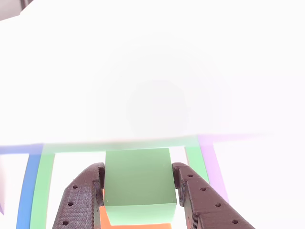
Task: Tower of hanoi
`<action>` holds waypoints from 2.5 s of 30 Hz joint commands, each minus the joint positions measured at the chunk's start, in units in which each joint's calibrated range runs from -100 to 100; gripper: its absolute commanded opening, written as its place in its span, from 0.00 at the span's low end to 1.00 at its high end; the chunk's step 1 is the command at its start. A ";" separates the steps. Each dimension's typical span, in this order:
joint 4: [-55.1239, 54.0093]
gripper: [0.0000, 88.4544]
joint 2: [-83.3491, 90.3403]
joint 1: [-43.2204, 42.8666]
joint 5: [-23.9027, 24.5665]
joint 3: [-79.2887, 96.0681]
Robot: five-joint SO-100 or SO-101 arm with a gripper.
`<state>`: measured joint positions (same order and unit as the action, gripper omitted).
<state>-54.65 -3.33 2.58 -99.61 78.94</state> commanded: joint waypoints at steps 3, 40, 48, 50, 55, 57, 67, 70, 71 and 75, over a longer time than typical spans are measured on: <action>24.45 0.09 23.32 -0.57 -0.39 -1.12; 154.49 0.08 34.22 17.08 -0.39 -100.57; 141.94 0.08 38.58 20.72 -0.39 -80.21; 133.28 0.08 41.49 21.68 -0.39 -69.57; 109.72 0.08 45.20 22.92 -0.39 -45.48; 97.08 0.09 44.63 22.64 -0.39 -36.48; 43.72 0.09 27.76 21.39 -0.39 -10.94; 33.20 0.09 20.98 20.43 -0.39 -9.67; 30.20 0.09 18.72 20.05 -0.39 -9.57; 18.06 0.08 9.75 18.90 -0.39 -9.67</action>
<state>-25.04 11.69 22.72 -99.41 69.54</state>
